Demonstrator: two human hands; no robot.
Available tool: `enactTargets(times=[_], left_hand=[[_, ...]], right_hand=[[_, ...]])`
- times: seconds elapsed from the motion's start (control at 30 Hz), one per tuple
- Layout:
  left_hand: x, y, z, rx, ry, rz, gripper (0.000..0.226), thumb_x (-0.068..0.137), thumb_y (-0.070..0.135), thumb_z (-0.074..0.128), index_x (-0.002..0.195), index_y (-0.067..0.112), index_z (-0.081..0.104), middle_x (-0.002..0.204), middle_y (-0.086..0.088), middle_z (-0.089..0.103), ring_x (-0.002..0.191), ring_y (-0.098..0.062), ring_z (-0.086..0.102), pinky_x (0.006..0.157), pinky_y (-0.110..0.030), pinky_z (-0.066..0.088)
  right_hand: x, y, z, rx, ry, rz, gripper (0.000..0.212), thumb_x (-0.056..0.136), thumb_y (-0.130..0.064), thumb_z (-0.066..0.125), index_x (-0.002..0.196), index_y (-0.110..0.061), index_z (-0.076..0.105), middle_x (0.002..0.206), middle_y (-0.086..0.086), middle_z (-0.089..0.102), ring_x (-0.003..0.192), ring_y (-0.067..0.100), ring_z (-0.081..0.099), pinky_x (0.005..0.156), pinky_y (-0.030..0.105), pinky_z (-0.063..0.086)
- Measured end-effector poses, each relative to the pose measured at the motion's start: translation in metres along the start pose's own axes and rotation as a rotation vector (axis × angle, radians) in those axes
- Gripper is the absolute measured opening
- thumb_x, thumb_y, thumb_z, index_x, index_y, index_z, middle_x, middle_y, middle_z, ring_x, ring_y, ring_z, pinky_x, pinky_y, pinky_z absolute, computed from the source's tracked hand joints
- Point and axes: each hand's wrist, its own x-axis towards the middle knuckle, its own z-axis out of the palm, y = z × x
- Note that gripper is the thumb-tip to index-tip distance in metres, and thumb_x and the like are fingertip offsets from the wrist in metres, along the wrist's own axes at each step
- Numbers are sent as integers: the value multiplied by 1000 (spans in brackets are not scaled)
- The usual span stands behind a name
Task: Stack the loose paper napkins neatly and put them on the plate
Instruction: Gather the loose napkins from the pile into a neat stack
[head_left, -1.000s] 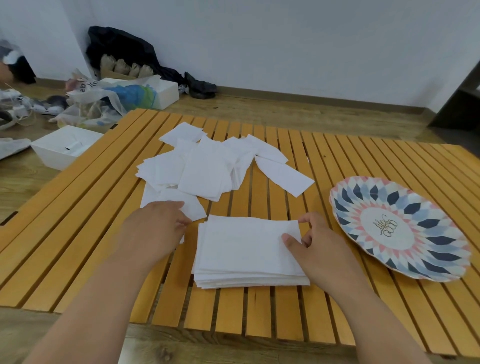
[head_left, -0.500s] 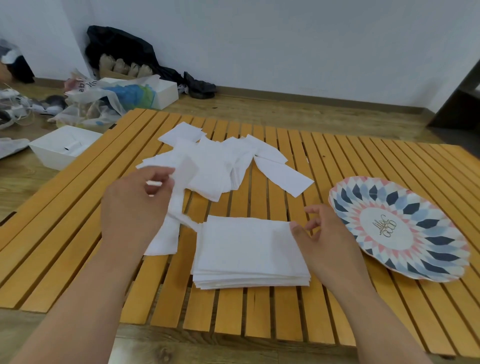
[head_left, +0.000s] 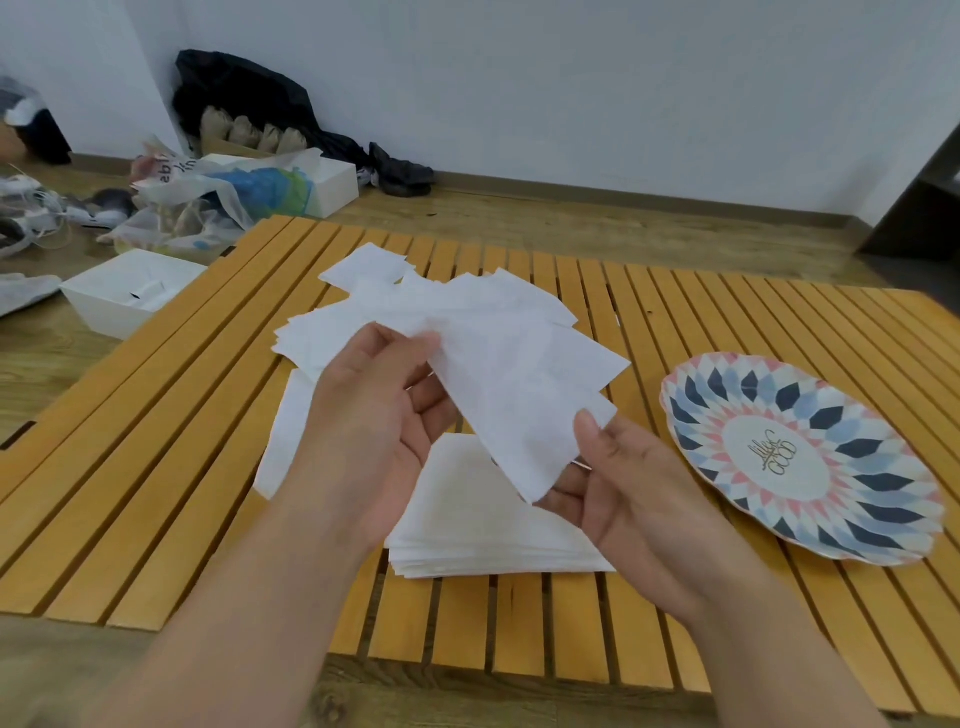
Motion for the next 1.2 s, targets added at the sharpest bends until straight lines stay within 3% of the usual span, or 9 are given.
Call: enactTargets(times=[0.2, 0.33, 0.5, 0.6, 0.7, 0.8, 0.9, 1.03, 1.2], left_hand=[[7, 7, -14, 166, -7, -107, 45, 68, 8, 73, 107, 13, 51, 90, -8, 73, 68, -21, 71, 55, -28, 56], [12, 11, -23, 612, 92, -103, 48, 74, 4, 74, 111, 27, 54, 91, -5, 71, 72, -17, 71, 55, -26, 56], [13, 1, -38, 1297, -77, -121, 51, 77, 16, 72, 113, 42, 47, 85, -3, 73, 79, -20, 69, 70, -43, 58], [17, -10, -41, 1469, -103, -101, 48, 79, 22, 69, 116, 40, 45, 76, -2, 63, 63, -13, 58, 50, -29, 46], [17, -16, -42, 1601, -116, -57, 51, 81, 23, 66, 122, 39, 42, 62, 5, 48, 54, -8, 46, 49, -23, 35], [18, -23, -47, 1722, -116, -78, 60, 81, 28, 66, 132, 36, 35, 69, 10, 49, 63, -8, 54, 57, -26, 46], [20, -23, -54, 1852, -54, -146, 63, 81, 41, 66, 132, 28, 32, 84, 7, 58, 73, -12, 63, 70, -34, 55], [23, -11, -67, 2050, 90, -112, 55, 84, 47, 61, 126, 24, 34, 79, 6, 55, 71, -12, 57, 60, -29, 47], [32, -4, -89, 2090, 171, -131, 47, 82, 55, 61, 118, 27, 46, 93, 6, 47, 85, -14, 54, 67, -29, 47]], right_hand=[[-3, -6, -12, -218, 121, 27, 25, 77, -20, 62, 100, -17, 71, 100, 6, 74, 85, 17, 71, 64, 24, 58], [-3, -5, -18, -391, 197, 99, 16, 84, -19, 64, 98, -18, 71, 94, 7, 75, 81, 19, 68, 62, 24, 56], [4, 2, -23, -532, 363, 115, 9, 89, -21, 63, 95, -22, 71, 85, -4, 75, 80, 13, 68, 70, 28, 54], [6, 7, -24, -649, 398, 97, 8, 90, -23, 62, 89, -21, 69, 79, -4, 74, 74, 8, 68, 66, 26, 53], [11, 17, -28, -953, 443, 49, 23, 91, -29, 61, 83, -7, 64, 68, 8, 64, 64, 19, 58, 59, 32, 43], [14, 26, -29, -1318, 490, -5, 28, 91, -36, 58, 73, -15, 52, 59, -5, 46, 54, 10, 42, 52, 23, 33], [13, 29, -25, -1456, 503, -18, 16, 91, -40, 56, 85, -27, 49, 67, -10, 51, 61, 6, 48, 52, 19, 35], [14, 31, -26, -1462, 531, -44, 19, 91, -40, 57, 102, -29, 45, 69, -9, 52, 63, 7, 53, 53, 22, 44], [14, 34, -27, -1438, 565, -91, 32, 92, -42, 53, 118, -31, 38, 75, -10, 53, 66, 7, 56, 55, 24, 49]])
